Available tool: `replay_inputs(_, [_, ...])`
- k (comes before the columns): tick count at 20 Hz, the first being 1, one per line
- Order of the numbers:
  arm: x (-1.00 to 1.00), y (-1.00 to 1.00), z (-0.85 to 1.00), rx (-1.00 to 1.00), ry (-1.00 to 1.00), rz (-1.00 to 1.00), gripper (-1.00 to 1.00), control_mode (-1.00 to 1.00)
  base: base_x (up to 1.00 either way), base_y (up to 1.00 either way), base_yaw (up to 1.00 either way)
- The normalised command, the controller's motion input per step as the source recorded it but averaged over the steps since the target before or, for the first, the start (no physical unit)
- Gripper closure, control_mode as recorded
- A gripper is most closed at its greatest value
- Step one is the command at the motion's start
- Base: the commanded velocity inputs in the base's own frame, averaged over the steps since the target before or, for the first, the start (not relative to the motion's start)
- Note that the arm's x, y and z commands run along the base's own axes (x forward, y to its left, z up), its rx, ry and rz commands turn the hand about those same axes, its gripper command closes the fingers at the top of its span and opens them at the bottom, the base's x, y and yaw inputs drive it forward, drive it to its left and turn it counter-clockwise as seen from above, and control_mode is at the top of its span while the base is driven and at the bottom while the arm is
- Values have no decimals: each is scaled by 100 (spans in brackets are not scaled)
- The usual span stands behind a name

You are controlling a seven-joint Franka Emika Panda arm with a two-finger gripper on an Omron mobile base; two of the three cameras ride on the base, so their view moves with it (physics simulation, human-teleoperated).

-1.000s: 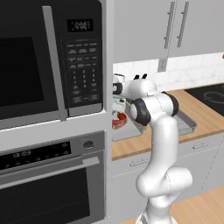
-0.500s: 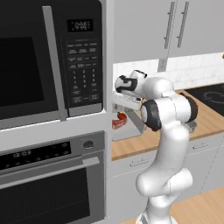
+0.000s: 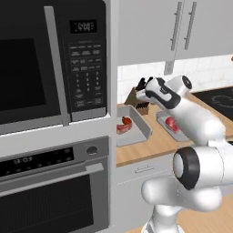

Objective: Place one tomato and one steak in each tupperware on the nearby counter, to pack two identical lunches.

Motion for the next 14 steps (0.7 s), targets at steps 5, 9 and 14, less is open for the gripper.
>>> replay_inputs(5, [-100, -44, 85, 0, -90, 0, -100, -100, 0, 0, 0])
replay_inputs(9, [-100, -23, 41, 2, -82, 0, -100, -100, 0, 0, 0])
replay_inputs(14, [-100, -6, 99, 15, -71, -2, -100, -100, 0, 0, 0])
